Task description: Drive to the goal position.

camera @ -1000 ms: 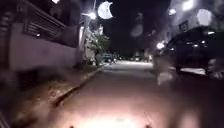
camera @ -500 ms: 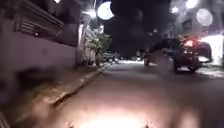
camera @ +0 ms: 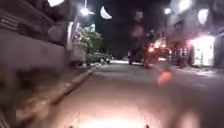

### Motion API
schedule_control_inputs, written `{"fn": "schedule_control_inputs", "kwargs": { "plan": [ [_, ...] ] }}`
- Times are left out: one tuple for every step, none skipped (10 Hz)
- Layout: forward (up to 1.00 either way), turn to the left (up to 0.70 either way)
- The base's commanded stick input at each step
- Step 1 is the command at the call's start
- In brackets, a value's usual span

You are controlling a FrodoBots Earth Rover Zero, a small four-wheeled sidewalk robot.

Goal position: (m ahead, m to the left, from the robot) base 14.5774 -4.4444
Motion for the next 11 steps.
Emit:
{"fn": "schedule_control_inputs", "kwargs": {
  "plan": [
    [0.70, -0.02],
    [0.70, -0.17],
    [0.70, -0.29],
    [0.70, -0.13],
    [0.70, 0.00],
    [0.70, 0.00],
    [0.70, 0.00],
    [0.70, 0.00],
    [0.70, 0.00],
    [0.70, 0.00],
    [0.70, 0.00]
  ]
}}
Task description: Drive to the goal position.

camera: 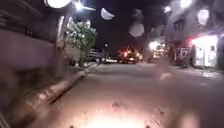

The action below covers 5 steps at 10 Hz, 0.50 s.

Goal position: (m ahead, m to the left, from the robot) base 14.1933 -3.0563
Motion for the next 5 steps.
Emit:
{"fn": "schedule_control_inputs", "kwargs": {
  "plan": [
    [0.70, 0.00],
    [0.70, 0.00],
    [0.70, 0.00],
    [0.70, 0.00],
    [0.70, 0.00]
  ]
}}
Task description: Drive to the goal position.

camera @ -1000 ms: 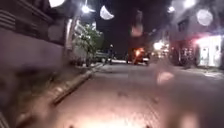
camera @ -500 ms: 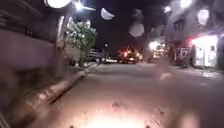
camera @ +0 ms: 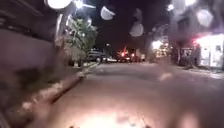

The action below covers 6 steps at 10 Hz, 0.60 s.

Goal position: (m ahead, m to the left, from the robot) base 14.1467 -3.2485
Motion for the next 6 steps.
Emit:
{"fn": "schedule_control_inputs", "kwargs": {
  "plan": [
    [0.70, 0.00],
    [0.70, 0.00],
    [0.70, 0.00],
    [0.70, 0.00],
    [0.70, 0.00],
    [0.70, 0.00]
  ]
}}
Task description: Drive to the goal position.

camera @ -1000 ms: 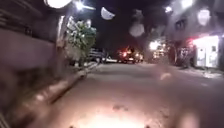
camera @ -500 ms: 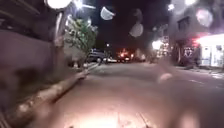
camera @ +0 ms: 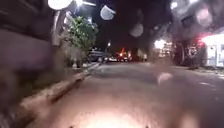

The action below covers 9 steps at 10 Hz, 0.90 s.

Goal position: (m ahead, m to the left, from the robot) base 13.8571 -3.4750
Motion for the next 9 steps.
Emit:
{"fn": "schedule_control_inputs", "kwargs": {
  "plan": [
    [0.70, 0.00],
    [0.70, 0.00],
    [0.70, 0.00],
    [0.70, 0.00],
    [0.70, 0.00],
    [0.70, 0.00],
    [0.70, 0.00],
    [0.70, -0.21],
    [0.70, -0.32]
  ]
}}
